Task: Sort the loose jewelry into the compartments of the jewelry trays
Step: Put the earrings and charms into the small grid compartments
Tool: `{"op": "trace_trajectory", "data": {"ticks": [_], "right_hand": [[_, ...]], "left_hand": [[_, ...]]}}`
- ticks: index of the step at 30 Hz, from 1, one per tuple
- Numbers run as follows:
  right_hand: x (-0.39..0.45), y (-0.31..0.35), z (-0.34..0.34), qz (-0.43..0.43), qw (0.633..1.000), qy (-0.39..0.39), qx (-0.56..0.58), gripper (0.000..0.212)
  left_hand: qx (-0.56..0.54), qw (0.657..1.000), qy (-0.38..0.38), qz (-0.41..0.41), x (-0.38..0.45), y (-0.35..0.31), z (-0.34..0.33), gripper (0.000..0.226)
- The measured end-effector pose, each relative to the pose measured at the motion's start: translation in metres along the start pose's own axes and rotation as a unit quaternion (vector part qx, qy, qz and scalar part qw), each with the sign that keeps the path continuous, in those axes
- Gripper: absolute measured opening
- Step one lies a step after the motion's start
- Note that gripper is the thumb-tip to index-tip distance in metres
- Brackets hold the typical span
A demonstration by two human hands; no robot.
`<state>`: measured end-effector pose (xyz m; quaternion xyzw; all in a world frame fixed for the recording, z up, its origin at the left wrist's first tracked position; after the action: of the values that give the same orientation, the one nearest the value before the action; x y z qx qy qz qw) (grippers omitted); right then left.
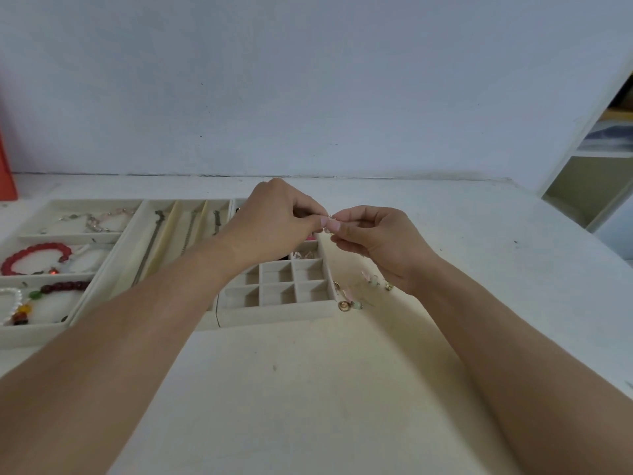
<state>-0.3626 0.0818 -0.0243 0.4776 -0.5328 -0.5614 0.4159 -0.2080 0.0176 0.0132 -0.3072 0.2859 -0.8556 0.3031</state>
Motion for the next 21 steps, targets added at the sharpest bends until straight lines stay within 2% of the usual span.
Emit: {"op": "trace_trajectory", "data": {"ticks": [4, 10, 14, 17, 21], "right_hand": [[0.002, -0.003, -0.001, -0.006, 0.999, 0.006, 0.036, 0.032], [0.000, 0.001, -0.011, 0.032, 0.998, 0.003, 0.054, 0.004], [-0.004, 0.014, -0.020, 0.063, 0.996, 0.034, 0.057, 0.004], [-0.004, 0.017, -0.028, 0.076, 0.995, 0.063, 0.002, 0.009], [-0.002, 0.021, -0.049, 0.096, 0.979, 0.068, -0.163, 0.011]], "left_hand": [[-0.013, 1.000, 0.017, 0.004, 0.000, 0.001, -0.001, 0.009], [0.006, 0.999, 0.034, 0.023, -0.003, 0.000, 0.015, 0.006], [0.015, 0.998, 0.014, 0.052, -0.012, 0.010, 0.046, 0.005], [0.023, 0.998, 0.005, 0.061, -0.021, 0.020, 0.067, 0.010], [0.028, 0.997, -0.027, 0.070, -0.032, 0.035, 0.091, 0.014]]}}
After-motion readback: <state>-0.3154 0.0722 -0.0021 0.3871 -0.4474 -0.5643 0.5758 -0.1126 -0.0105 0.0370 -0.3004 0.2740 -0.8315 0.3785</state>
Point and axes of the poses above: each hand's wrist, its own x-axis towards the middle knuckle, its own z-axis out of the back of the hand, y = z × x, the point moved 6 cm from there along x, towards the middle knuckle, and after that the axes turned 6 degrees about -z, right-handed, at the moved point
